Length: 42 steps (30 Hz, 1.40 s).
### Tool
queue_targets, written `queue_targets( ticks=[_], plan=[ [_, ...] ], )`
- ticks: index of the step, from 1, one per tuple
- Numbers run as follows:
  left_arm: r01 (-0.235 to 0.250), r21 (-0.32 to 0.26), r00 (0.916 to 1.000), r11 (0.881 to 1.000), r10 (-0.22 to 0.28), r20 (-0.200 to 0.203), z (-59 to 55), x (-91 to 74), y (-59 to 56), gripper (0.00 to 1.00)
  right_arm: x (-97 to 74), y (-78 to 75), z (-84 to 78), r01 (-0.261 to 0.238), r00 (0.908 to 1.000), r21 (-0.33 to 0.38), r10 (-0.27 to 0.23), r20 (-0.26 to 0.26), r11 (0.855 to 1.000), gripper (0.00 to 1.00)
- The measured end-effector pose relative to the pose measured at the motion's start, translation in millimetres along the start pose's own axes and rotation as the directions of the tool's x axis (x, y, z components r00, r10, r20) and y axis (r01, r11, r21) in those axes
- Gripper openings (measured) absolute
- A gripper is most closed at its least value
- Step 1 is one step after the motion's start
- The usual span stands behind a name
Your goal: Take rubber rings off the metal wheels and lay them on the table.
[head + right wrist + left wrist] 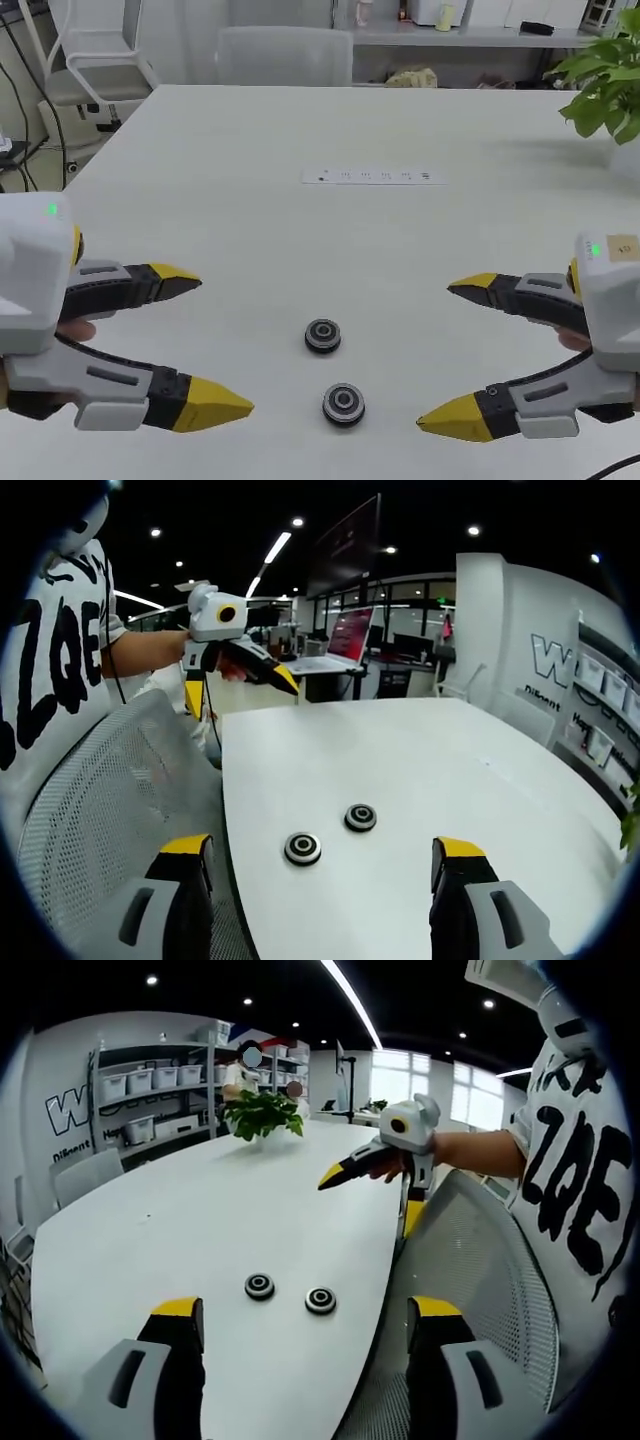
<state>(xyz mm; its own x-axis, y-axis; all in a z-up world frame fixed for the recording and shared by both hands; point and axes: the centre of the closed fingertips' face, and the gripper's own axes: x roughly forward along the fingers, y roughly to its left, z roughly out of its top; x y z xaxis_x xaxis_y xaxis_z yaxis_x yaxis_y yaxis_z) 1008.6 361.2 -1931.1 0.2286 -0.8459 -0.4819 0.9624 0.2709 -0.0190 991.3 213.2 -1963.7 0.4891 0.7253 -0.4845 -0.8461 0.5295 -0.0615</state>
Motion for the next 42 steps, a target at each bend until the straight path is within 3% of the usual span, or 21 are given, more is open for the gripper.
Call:
queue_targets(
  ticks=[16, 25, 42],
  plan=[
    [0.038, 0.007, 0.9992, 0.999, -0.038, -0.010, 1.1, 21.0, 10.0, 0.79, 14.3, -8.2, -8.4, -0.042, 0.9980, -0.021, 0.041, -0.049, 0.999, 0.83],
    [0.051, 0.009, 0.9982, 0.999, -0.051, -0.033, -4.0, 30.8, 13.7, 0.77, 24.2, -15.4, -15.8, -0.058, 0.9958, -0.017, 0.057, -0.071, 0.998, 0.75],
    [0.087, 0.013, 0.9928, 0.996, -0.086, -0.084, -17.0, 50.9, 10.0, 0.73, 41.5, -5.3, -29.6, -0.138, 0.9842, -0.022, 0.135, -0.115, 0.990, 0.67]
  ],
)
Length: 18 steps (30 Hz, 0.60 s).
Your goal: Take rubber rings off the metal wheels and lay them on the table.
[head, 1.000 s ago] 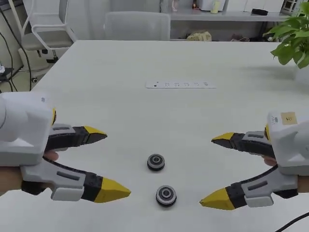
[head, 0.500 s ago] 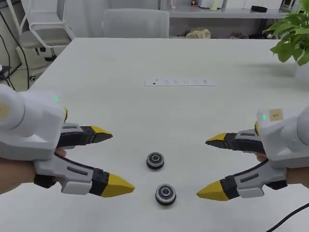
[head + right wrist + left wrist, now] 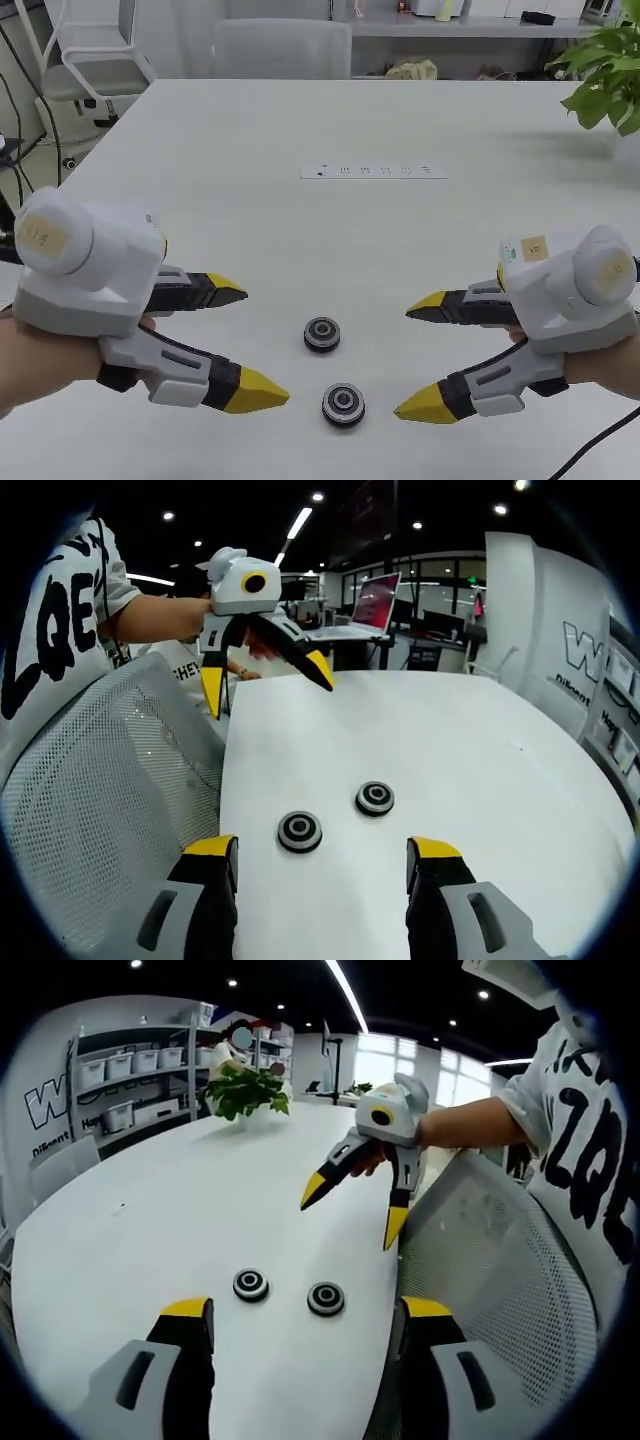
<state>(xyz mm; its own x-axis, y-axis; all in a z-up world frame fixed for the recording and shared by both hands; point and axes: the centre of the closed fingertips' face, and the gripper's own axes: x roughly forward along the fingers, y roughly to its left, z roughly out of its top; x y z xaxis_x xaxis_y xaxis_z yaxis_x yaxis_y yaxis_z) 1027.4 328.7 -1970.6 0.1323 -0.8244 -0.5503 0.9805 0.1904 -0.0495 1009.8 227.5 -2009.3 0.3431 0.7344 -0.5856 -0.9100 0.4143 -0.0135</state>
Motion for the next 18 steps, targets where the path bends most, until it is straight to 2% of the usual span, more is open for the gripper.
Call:
queue_targets(
  ticks=[18],
  plan=[
    [0.043, -0.016, 0.9989, 0.999, -0.043, -0.020, -9.7, 22.3, -8.2, 0.67, 15.7, 0.6, -11.8, -0.039, 0.9982, 0.001, 0.039, -0.046, 0.999, 0.61]
  ],
)
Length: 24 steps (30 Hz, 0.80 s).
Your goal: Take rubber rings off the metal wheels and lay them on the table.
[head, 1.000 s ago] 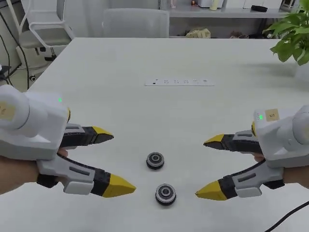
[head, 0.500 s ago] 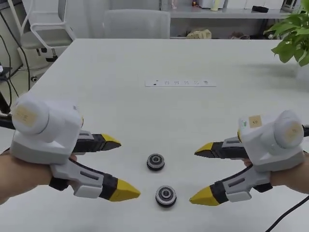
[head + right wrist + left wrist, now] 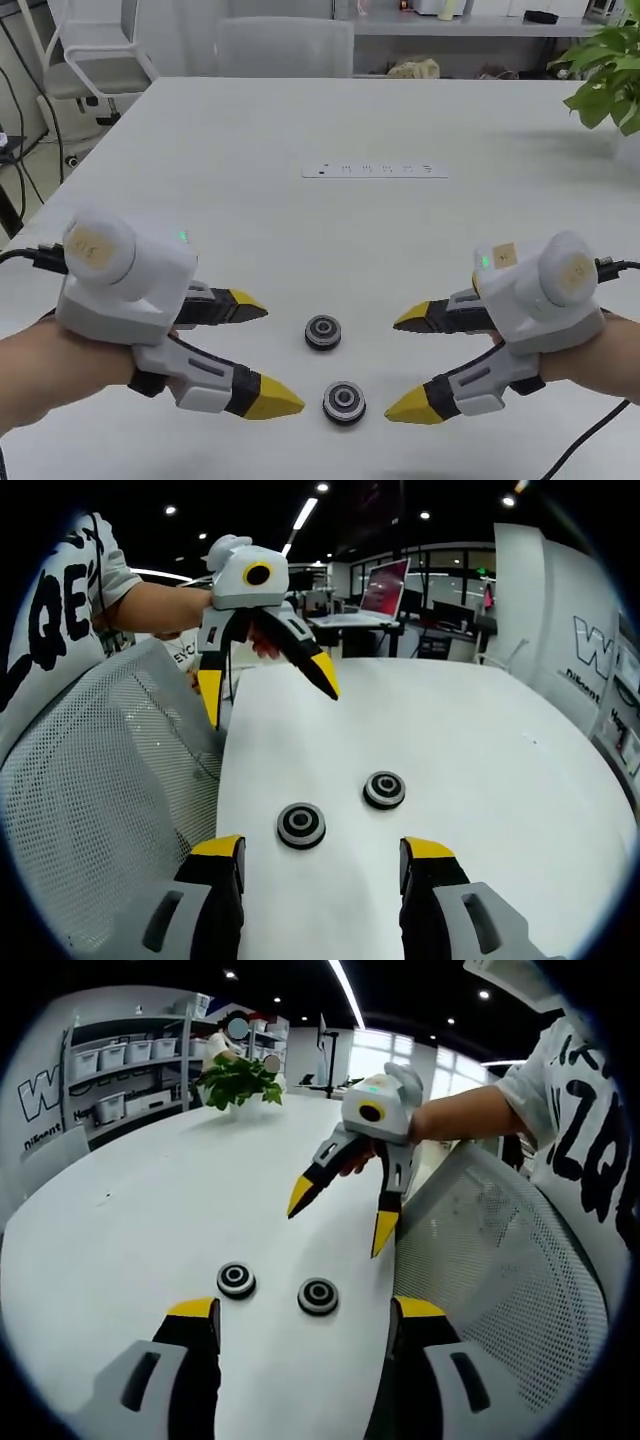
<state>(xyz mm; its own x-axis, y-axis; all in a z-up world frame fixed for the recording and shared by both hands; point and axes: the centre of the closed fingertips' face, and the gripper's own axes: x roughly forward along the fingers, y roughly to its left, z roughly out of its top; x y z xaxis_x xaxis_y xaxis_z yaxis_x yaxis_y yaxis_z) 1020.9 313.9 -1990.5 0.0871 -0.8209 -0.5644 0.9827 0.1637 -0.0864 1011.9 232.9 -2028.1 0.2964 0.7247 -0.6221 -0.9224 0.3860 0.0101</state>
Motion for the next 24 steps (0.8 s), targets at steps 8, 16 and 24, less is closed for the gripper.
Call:
queue_targets(
  ticks=[8, 16, 24],
  plan=[
    [0.021, -0.003, 0.9997, 1.000, -0.021, -0.015, -4.1, 9.9, -1.9, 0.64, 3.9, -0.5, -1.8, -0.010, 0.9999, 0.016, 0.010, -0.002, 1.000, 0.60],
    [0.038, 0.008, 0.9986, 0.999, -0.038, -0.036, -6.6, 19.4, -3.7, 0.62, 7.2, -2.2, -5.0, -0.013, 0.9998, 0.020, 0.014, -0.012, 1.000, 0.58],
    [0.062, 0.010, 0.9968, 0.998, -0.061, -0.051, -7.3, 31.9, -6.1, 0.59, 14.2, -1.2, -12.6, -0.024, 0.9994, 0.032, 0.025, -0.024, 0.999, 0.57]
  ],
)
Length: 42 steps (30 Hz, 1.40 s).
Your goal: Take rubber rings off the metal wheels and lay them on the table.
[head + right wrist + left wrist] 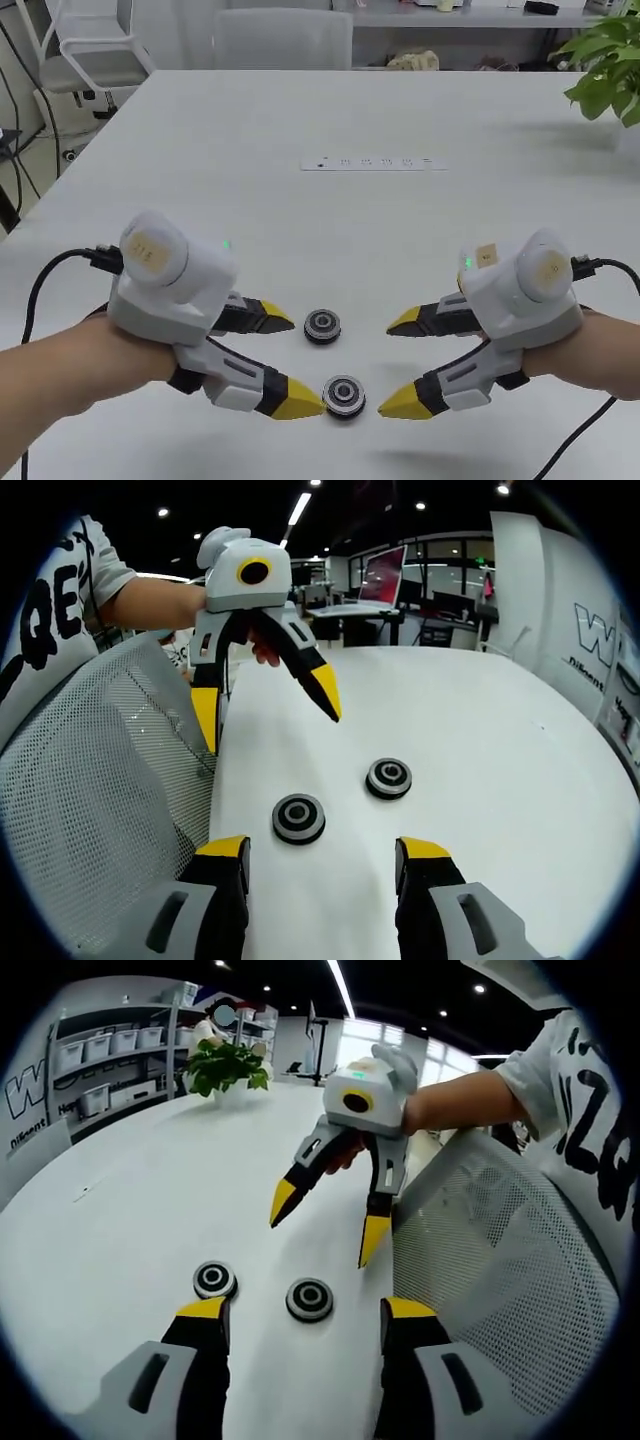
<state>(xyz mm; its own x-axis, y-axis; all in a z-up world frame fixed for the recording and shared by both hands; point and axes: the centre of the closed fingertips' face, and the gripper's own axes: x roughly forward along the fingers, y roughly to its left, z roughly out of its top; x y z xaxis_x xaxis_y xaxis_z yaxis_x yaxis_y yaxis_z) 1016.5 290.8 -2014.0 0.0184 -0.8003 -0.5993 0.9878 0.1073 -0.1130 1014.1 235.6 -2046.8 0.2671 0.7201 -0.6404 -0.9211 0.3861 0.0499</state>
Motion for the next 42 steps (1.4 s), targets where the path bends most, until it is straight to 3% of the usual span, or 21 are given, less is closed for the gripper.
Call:
queue_targets(
  ticks=[14, 26, 42],
  plan=[
    [0.038, 0.009, 0.9992, 0.999, -0.038, -0.010, -1.4, 16.2, -4.1, 0.48, 1.6, -0.4, -3.0, -0.007, 1.0000, 0.011, 0.007, -0.001, 1.000, 0.57],
    [0.058, 0.049, 0.9968, 0.997, -0.055, -0.058, -8.1, 32.9, -7.5, 0.38, 1.8, -0.4, -6.3, -0.009, 0.9999, 0.023, 0.009, -0.005, 1.000, 0.58],
    [0.067, 0.059, 0.9936, 0.996, -0.062, -0.095, -17.7, 46.4, -9.9, 0.23, 3.0, 0.1, -11.4, -0.012, 0.9998, 0.034, 0.013, -0.013, 0.999, 0.58]
  ],
)
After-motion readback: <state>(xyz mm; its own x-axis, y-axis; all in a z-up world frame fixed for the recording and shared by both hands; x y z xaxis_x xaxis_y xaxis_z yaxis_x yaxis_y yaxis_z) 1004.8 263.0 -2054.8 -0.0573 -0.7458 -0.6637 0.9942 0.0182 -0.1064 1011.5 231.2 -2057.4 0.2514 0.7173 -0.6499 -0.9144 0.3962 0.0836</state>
